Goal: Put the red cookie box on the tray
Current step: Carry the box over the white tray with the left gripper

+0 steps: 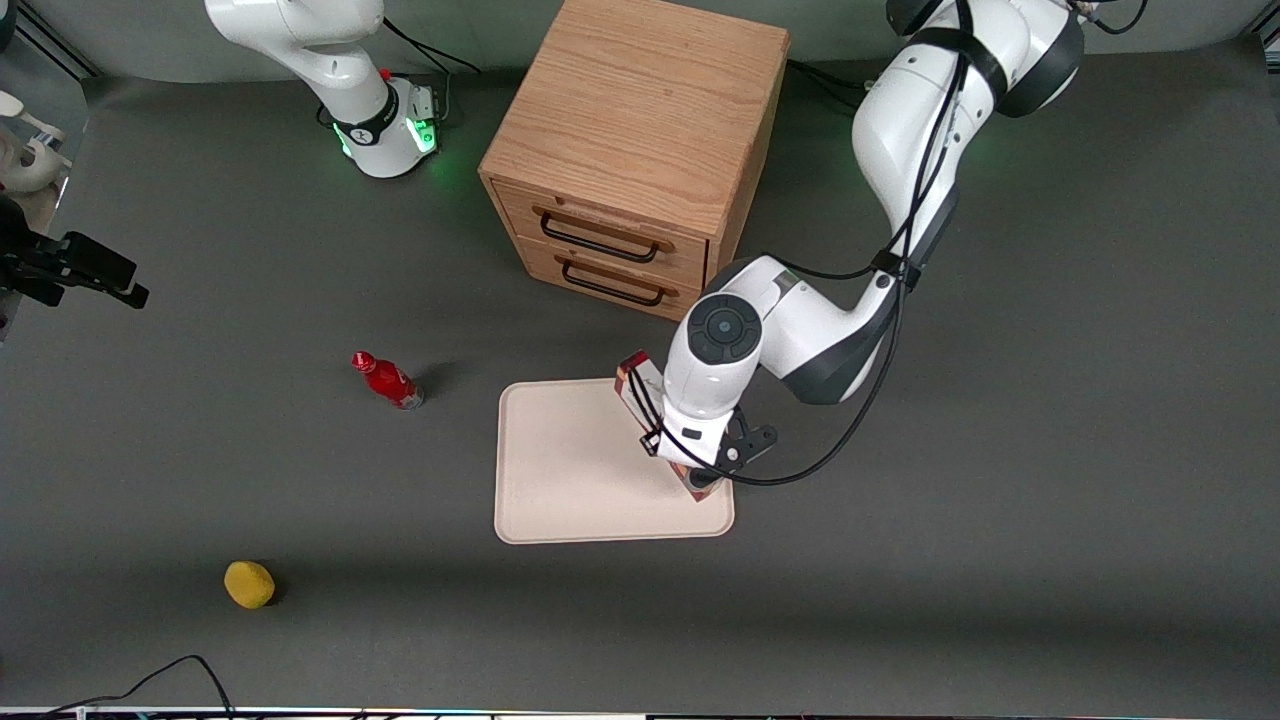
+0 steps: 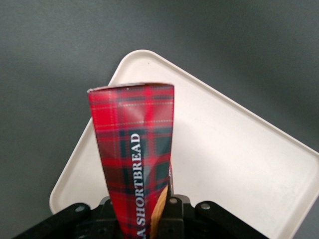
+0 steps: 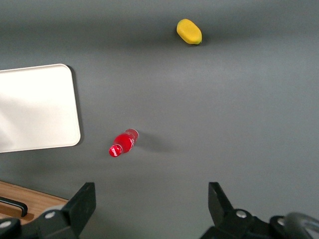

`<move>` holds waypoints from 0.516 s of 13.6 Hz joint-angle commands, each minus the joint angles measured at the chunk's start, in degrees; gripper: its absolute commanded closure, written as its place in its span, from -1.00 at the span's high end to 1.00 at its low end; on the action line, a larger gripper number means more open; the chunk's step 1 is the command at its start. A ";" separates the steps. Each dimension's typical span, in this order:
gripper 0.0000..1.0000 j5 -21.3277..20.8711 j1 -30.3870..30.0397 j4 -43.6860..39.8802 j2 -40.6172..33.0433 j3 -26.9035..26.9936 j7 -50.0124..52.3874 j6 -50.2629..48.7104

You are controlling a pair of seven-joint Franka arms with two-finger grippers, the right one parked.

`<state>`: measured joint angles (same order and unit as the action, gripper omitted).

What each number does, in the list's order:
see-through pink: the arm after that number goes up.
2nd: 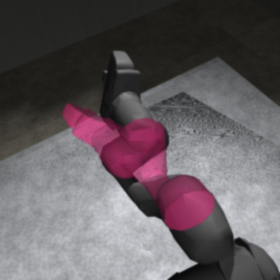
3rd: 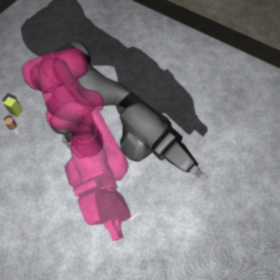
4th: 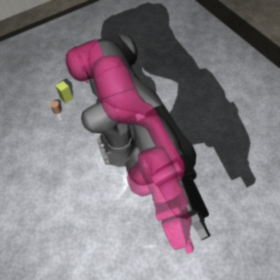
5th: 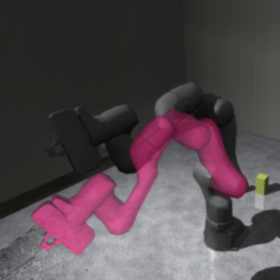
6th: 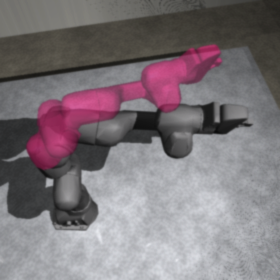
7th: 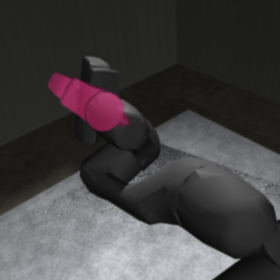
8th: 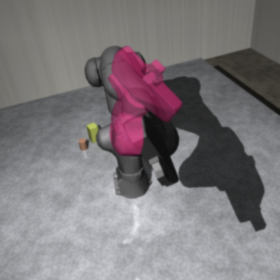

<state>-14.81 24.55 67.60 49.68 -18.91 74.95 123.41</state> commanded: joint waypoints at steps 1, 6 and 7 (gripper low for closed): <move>-0.82 -4.77 1.38 -2.48 3.05 0.81 -0.23 1.74; -0.82 -5.84 1.03 -2.30 4.90 0.81 -8.14 1.84; -0.82 -5.84 1.03 -2.30 5.07 0.81 -9.45 1.75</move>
<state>-19.68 24.84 67.52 53.71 -18.51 68.02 125.44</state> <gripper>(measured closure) 0.753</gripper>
